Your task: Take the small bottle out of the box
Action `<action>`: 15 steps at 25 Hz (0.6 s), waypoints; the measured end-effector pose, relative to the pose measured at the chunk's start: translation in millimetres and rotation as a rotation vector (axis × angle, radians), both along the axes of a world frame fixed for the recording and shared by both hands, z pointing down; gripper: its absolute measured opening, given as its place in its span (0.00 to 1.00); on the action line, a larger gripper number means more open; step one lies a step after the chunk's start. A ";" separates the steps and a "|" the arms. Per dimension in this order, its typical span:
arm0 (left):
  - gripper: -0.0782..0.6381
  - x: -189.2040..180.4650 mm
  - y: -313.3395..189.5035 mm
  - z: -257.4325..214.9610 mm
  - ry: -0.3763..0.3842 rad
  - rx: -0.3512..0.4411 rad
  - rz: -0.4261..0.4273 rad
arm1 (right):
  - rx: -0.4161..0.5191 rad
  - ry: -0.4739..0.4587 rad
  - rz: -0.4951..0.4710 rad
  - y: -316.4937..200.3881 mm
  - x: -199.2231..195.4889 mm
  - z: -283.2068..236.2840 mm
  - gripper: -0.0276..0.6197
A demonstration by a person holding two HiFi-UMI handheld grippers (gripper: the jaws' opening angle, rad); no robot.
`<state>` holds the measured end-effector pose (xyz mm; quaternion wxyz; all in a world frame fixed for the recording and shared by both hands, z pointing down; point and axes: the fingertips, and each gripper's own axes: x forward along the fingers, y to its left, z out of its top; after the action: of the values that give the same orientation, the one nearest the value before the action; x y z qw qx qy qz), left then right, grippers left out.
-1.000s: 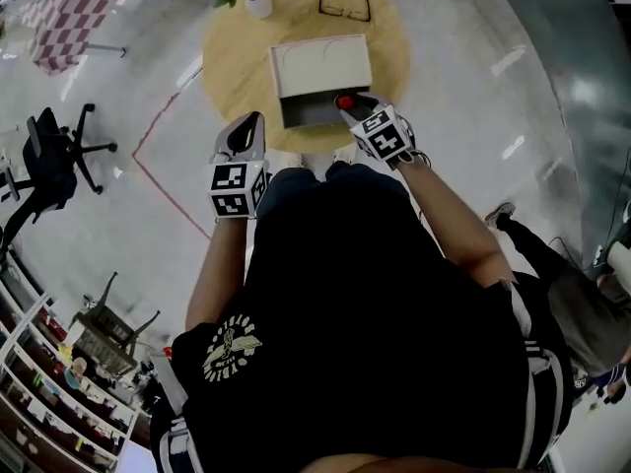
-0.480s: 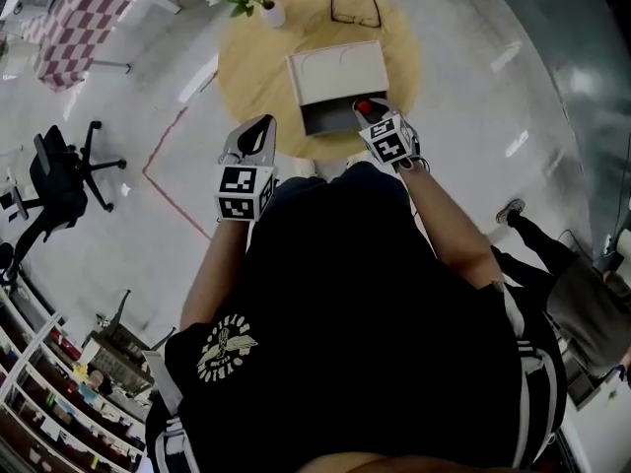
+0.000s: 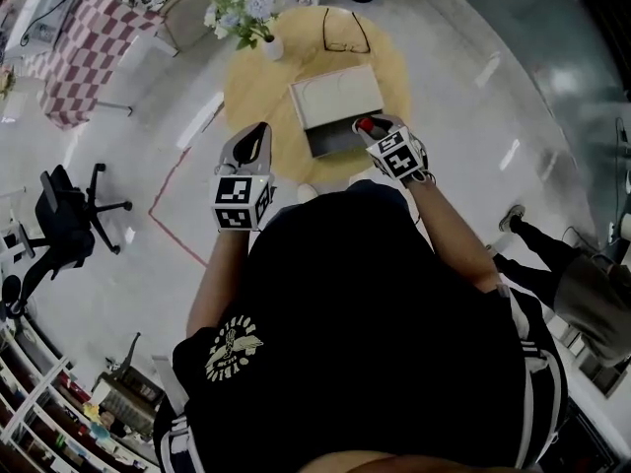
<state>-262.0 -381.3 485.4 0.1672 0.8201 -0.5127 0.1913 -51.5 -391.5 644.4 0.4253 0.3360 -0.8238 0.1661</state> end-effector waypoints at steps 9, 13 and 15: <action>0.11 23.0 -7.9 -48.0 0.060 0.105 0.065 | 0.104 -0.063 -0.145 2.7 -31.1 -141.5 0.26; 0.11 44.6 -7.7 -78.2 0.086 0.161 0.113 | 0.155 -0.122 -0.188 6.2 -36.1 -205.8 0.26; 0.11 54.9 -10.6 -94.8 0.104 0.188 0.130 | 0.185 -0.132 -0.210 5.0 -34.2 -234.1 0.26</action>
<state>-207.1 -391.9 390.6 0.1034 0.8725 -0.4647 0.1100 -85.7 -386.5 410.2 0.3524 0.2742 -0.8923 0.0661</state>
